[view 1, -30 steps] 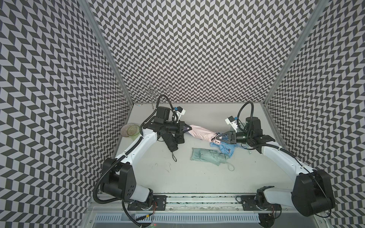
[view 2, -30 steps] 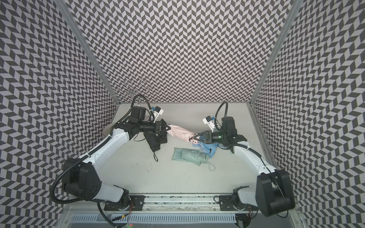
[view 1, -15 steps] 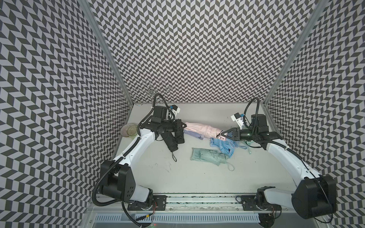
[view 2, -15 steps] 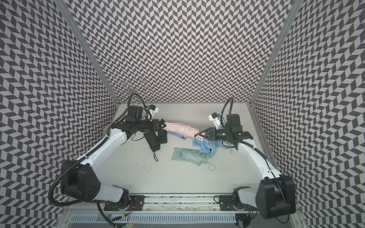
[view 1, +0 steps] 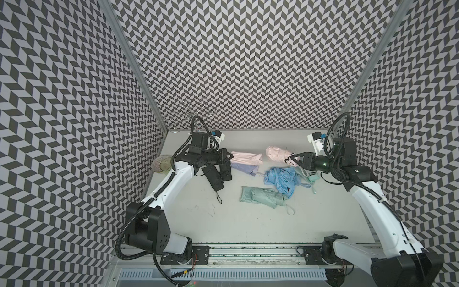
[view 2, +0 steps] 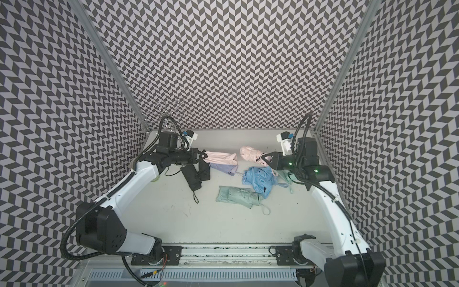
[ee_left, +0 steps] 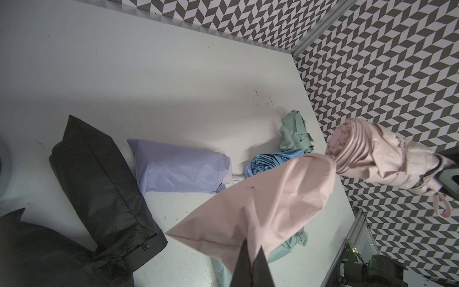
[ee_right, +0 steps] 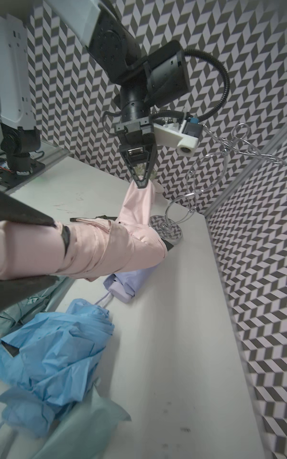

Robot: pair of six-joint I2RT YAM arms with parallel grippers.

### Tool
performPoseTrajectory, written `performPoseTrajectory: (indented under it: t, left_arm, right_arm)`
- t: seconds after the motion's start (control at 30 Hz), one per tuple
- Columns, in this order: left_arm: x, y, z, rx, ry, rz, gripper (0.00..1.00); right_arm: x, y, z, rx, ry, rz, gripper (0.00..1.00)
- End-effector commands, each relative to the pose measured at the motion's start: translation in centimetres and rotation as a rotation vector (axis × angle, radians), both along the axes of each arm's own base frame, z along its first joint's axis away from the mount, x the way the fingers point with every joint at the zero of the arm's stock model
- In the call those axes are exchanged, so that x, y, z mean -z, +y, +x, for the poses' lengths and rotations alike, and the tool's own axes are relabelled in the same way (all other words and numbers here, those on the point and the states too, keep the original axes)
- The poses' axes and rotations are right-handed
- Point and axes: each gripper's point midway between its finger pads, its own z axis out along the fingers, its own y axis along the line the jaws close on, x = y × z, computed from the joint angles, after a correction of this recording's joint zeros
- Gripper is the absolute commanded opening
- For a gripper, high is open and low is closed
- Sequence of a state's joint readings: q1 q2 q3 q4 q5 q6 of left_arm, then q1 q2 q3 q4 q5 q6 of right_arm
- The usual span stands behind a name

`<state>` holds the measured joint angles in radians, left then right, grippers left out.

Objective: Take umbrellas out of sleeves
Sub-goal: Take out the umbrella from the umbrella sleeve, then place the umbrella sleeve at the center of the board, then place the umbrella in the umbrella sleeve.

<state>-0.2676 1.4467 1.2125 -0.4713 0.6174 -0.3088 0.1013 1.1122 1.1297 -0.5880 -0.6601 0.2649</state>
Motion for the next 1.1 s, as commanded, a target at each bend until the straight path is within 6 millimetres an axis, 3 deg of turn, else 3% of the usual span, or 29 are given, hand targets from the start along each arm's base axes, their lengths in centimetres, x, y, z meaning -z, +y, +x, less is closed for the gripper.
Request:
performPoseTrajectory:
  t: [0.0, 0.13, 0.33, 0.6, 0.83, 1.07]
  left_arm:
    - [-2.2, 0.1, 0.5, -0.004, -0.063, -0.018, 0.0]
    - [-2.3, -0.5, 0.5, 0.014, -0.054, -0.044, 0.0]
    - [-2.7, -2.9, 1.0, 0.046, -0.067, -0.083, 0.0]
    - [-0.9, -8.2, 4.0, 0.056, -0.041, -0.098, 0.0]
    - [3.3, -10.5, 8.4, 0.002, -0.006, -0.082, 0.0]
    - [7.8, -11.8, 11.7, -0.011, 0.041, -0.051, 0.0]
  right_arm:
    - [-4.7, -0.9, 0.5, 0.056, -0.17, -0.019, 0.0]
    - [-6.4, -0.8, 1.1, 0.069, -0.236, 0.033, 0.0]
    - [-8.5, 0.0, 3.3, 0.057, -0.311, 0.158, 0.0]
    - [-8.7, 0.1, 6.8, 0.058, -0.343, 0.228, 0.0]
    - [-7.6, 0.1, 8.4, 0.039, -0.345, 0.253, 0.0]
    - [-5.0, 0.4, 9.1, 0.025, -0.303, 0.273, 0.0]
